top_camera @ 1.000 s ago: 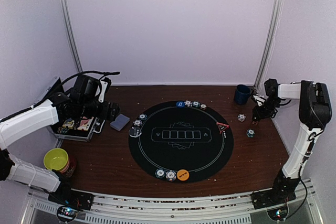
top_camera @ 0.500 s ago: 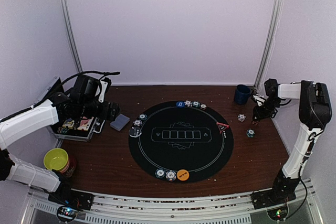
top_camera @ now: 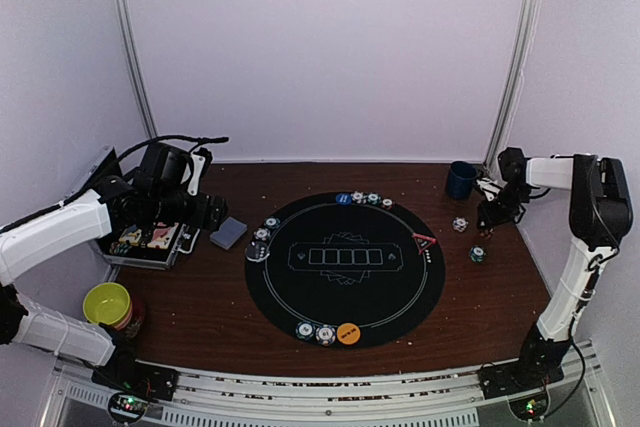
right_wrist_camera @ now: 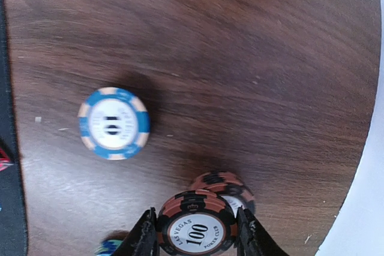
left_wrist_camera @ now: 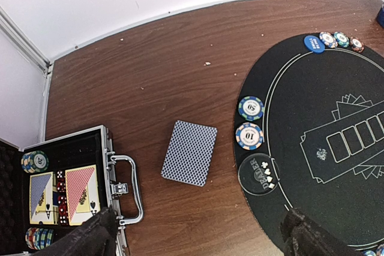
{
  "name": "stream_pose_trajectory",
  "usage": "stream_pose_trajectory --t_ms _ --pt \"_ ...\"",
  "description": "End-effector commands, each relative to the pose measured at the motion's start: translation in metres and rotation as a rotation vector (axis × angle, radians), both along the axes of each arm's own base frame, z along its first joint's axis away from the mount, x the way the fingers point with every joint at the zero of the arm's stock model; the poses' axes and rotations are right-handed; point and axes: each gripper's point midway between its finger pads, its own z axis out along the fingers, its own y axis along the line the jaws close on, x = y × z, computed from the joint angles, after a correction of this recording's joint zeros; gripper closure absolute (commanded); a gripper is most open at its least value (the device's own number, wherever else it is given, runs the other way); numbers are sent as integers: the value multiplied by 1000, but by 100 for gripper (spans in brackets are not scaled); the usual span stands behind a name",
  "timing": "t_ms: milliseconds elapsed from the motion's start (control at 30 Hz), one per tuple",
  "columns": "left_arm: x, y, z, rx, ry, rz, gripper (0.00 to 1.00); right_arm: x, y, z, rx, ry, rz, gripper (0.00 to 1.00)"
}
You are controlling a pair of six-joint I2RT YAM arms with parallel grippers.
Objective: Distribute texas hold em gaming equipment
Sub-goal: Pick up the pile of poker chips from the pile of poker chips, then place the poker chips pile in the big blind area.
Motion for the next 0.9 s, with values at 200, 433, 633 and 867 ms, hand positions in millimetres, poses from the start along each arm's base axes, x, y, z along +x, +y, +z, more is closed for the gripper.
stream_pose_trajectory --t_ms 200,433,633,867 --pt "4 -5 5 -14 -29 -12 2 8 73 91 -32 -177 144 67" --pt "4 -3 8 -16 -39 -4 2 -7 184 122 3 -240 360 67" --pt "4 2 11 -9 -54 17 2 -32 288 134 56 -259 543 67" --pt "4 10 20 -3 -85 51 2 -88 401 114 87 -225 766 67"
